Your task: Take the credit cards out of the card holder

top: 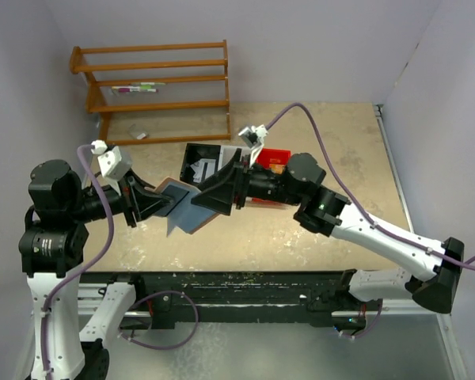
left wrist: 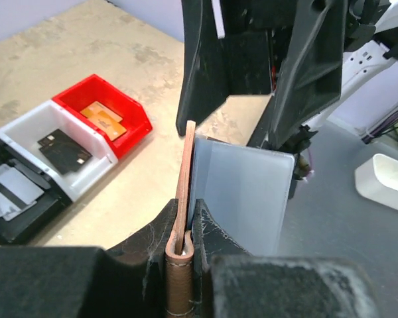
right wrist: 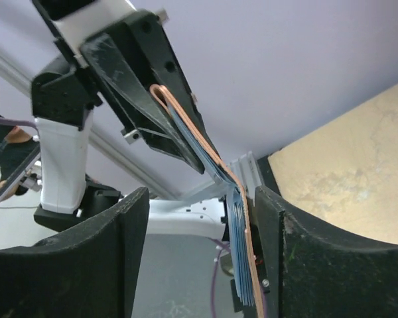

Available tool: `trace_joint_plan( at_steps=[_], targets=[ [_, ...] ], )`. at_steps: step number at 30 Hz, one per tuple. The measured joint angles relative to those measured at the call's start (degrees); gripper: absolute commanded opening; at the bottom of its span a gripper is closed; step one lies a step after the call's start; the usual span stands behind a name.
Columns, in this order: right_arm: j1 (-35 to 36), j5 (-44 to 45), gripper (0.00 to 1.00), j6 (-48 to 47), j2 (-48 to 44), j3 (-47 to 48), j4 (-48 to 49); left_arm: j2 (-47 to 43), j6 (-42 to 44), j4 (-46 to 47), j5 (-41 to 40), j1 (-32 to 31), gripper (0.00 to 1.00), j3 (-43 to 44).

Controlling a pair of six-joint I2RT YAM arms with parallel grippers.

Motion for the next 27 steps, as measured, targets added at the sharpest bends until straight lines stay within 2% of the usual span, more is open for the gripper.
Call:
trace_joint_plan(
  at_steps=[3,5,12,15,19,20,22,25,26,27],
  targets=[
    [-2.6,-2.4,0.82,-0.1,-1.8,0.0,1.0,0.7,-4.4,1.5,1.1,0.0,0.08,-0.7],
    [-4.5,-3.7,0.84,-0.2,-2.8,0.2,1.2,1.1,-6.3,1.8,1.2,0.0,0.06,-0.9],
    [-6.1,-5.6,0.86,-1.7,-1.4,2.5,-0.2,0.6,-7.3,2.8,-0.5,0.0,0.07,-0.9],
    [-6.0,-7.8,0.84,-3.7,1.8,5.1,-1.1,0.6,-8.7,3.1,0.3,0.0,0.09,-0.9],
    [-6.0,-12.9,0.65,-4.3,5.9,6.8,-0.8,0.5,-12.3,6.0,3.3,0.0,0.09,-1.8],
    [-6.0,-13.6,0.56,-4.3,6.6,6.9,-0.8,0.5,-13.5,7.1,4.2,0.0,0.09,-2.3],
    [-6.0,-16.2,0.45,-3.9,8.1,6.9,-0.2,0.6,-15.7,9.1,5.6,0.0,0.09,-3.5],
    [-6.0,-19.0,0.19,-2.4,9.5,6.9,2.0,1.4,-18.9,11.0,7.8,0.0,0.11,-4.9],
    [-6.0,-20.1,0.10,-1.2,9.7,6.9,3.4,1.9,-19.8,11.6,8.4,0.0,0.13,-5.2],
    [-6.0,-20.9,0.03,-0.5,9.8,6.9,4.7,2.4,-20.6,12.2,8.9,0.0,0.20,-5.5]
  ],
)
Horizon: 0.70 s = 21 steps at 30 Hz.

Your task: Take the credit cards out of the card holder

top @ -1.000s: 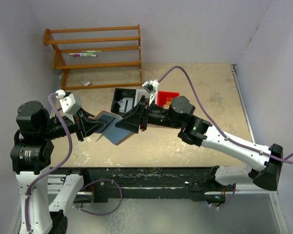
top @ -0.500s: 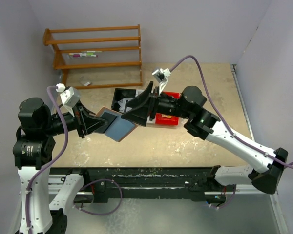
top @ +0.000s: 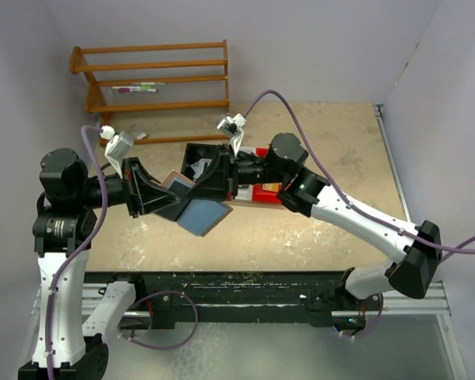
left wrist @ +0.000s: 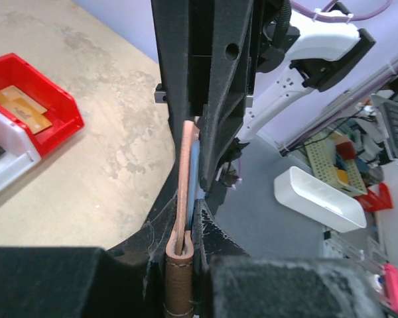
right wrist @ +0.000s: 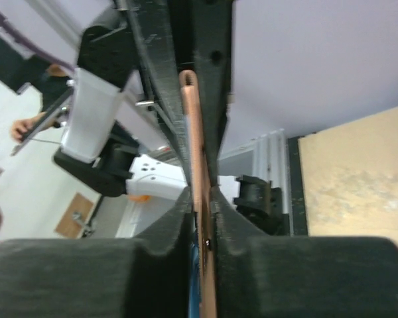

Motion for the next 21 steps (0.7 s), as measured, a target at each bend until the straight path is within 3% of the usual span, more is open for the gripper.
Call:
trace_joint_plan(
  at_steps=[2,5,15,18,21],
  targets=[
    [0.0,-1.8,0.00,1.4,0.0,-0.1,1.5,0.9,-1.7,1.2,1.4,0.0,0.41,-0.5],
    [-0.1,-4.2,0.00,3.7,0.0,-0.5,3.4,1.7,-3.5,2.3,3.6,0.0,0.50,-1.3],
    [-0.2,-5.9,0.00,3.9,0.0,-0.5,0.3,6.2,-1.6,-1.9,8.5,0.0,0.55,-0.9],
    [-0.2,-6.8,0.00,2.6,0.1,0.2,-3.7,6.9,3.4,-6.9,7.2,0.0,0.50,1.5],
    [-0.5,-7.7,0.00,1.1,0.7,2.4,-7.1,7.3,10.5,-13.0,3.9,0.0,0.37,4.8]
  ],
)
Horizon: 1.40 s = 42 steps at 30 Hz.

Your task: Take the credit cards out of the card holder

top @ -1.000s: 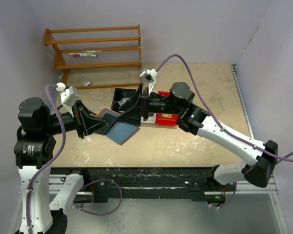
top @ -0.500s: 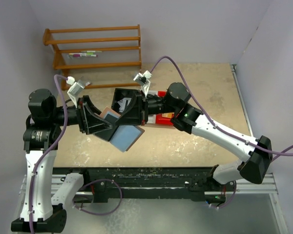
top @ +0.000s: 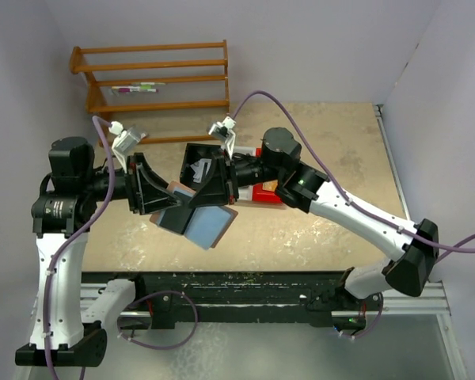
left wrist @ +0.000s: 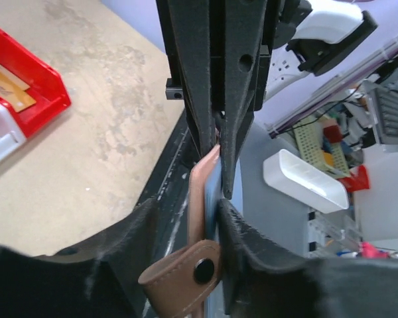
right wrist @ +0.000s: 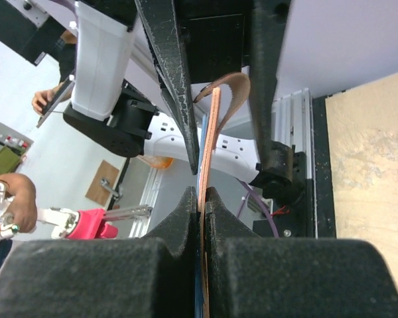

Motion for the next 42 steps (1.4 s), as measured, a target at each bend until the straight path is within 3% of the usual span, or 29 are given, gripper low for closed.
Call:
trace_joint_plan(
  at_steps=[3,6,8,11,12,20,24,37,42],
  targets=[
    [-0.3,-1.1,0.00,-1.4,2.1,2.9,-3.6,0.4,5.0,-4.0,-2.4,0.0,0.31,1.8],
    [-0.7,-1.9,0.00,-2.3,4.7,5.0,-6.5,1.1,8.5,-6.8,-4.7,0.0,0.33,1.9],
    [-1.1,-2.4,0.00,-2.8,6.1,6.1,-7.5,1.9,9.7,-8.2,-5.3,0.0,0.42,1.9],
    [-1.5,-3.3,0.00,-3.2,7.5,7.6,-8.7,3.0,11.9,-10.4,-5.8,0.0,0.67,1.8],
    [-1.6,-3.8,0.00,-3.4,7.9,8.3,-9.3,3.3,13.1,-11.3,-6.0,0.0,0.70,1.8],
    [-2.6,-7.0,0.00,-5.6,11.4,14.3,-12.2,7.4,22.7,-21.0,-7.3,0.0,0.72,3.5],
    [-3.3,-7.4,0.00,-6.5,13.7,15.3,-14.0,10.4,24.8,-22.4,-8.2,0.0,0.66,3.5],
    [-5.8,-11.3,0.00,-5.3,20.0,19.4,-13.2,12.5,24.5,-19.4,-7.2,0.1,0.00,3.5],
    [-6.6,-14.3,0.00,-0.5,21.6,19.4,-7.0,13.0,24.0,-18.4,-6.0,0.9,0.00,3.6]
  ],
)
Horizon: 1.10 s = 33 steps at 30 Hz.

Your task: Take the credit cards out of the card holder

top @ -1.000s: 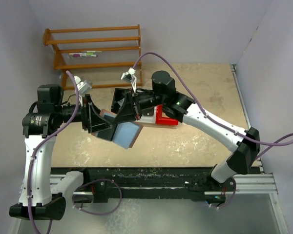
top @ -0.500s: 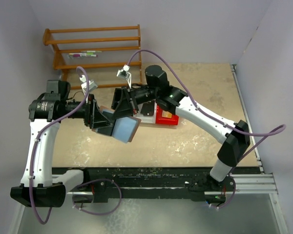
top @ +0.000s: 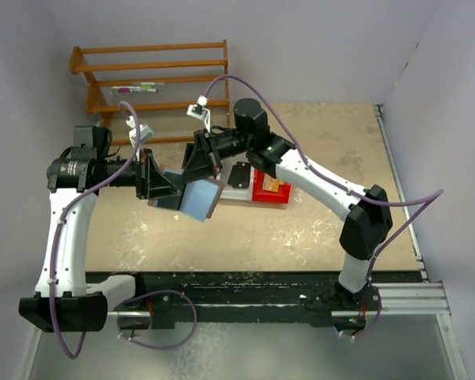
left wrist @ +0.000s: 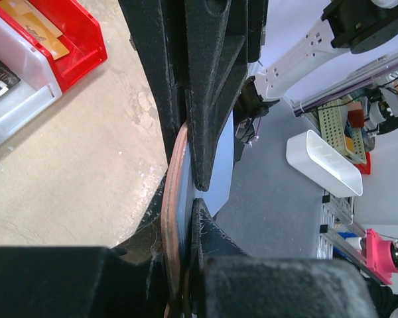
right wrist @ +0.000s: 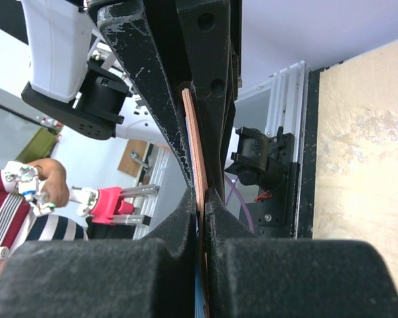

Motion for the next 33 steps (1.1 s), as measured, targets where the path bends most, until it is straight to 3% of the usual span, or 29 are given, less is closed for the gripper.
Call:
trace_joint_plan(
  at_steps=[5,8,10,11,12,17,20,25,33],
  targets=[
    [-0.5,-0.9,0.00,4.9,2.5,0.0,7.0,2.4,1.3,-1.0,2.4,3.7,0.00,0.4],
    [-0.7,0.2,0.06,6.6,4.1,0.2,9.6,5.5,4.6,-5.0,4.5,6.5,0.00,1.3],
    [-0.9,1.1,0.03,7.3,4.9,0.3,10.6,7.9,7.5,-8.5,5.8,7.9,0.00,2.1],
    [-0.9,1.5,0.00,7.6,5.1,0.3,10.9,8.8,8.8,-9.9,6.4,8.4,0.06,2.3],
    [-0.9,1.7,0.00,7.8,5.2,0.3,11.1,9.3,9.7,-10.9,7.1,8.7,0.20,2.4],
    [-1.4,0.8,0.00,9.0,5.3,0.7,12.0,9.1,13.1,-12.9,7.8,10.5,0.51,2.6],
    [-2.0,-1.0,0.00,9.2,5.0,0.7,12.4,8.8,14.6,-12.9,5.8,11.3,0.61,3.8],
    [-2.7,-2.3,0.00,9.2,4.7,0.8,12.3,6.5,15.3,-11.2,1.6,11.5,0.58,5.1],
    [-3.1,-3.1,0.00,8.4,4.7,1.1,11.4,5.3,16.3,-11.1,2.3,11.6,0.23,4.9]
  ],
)
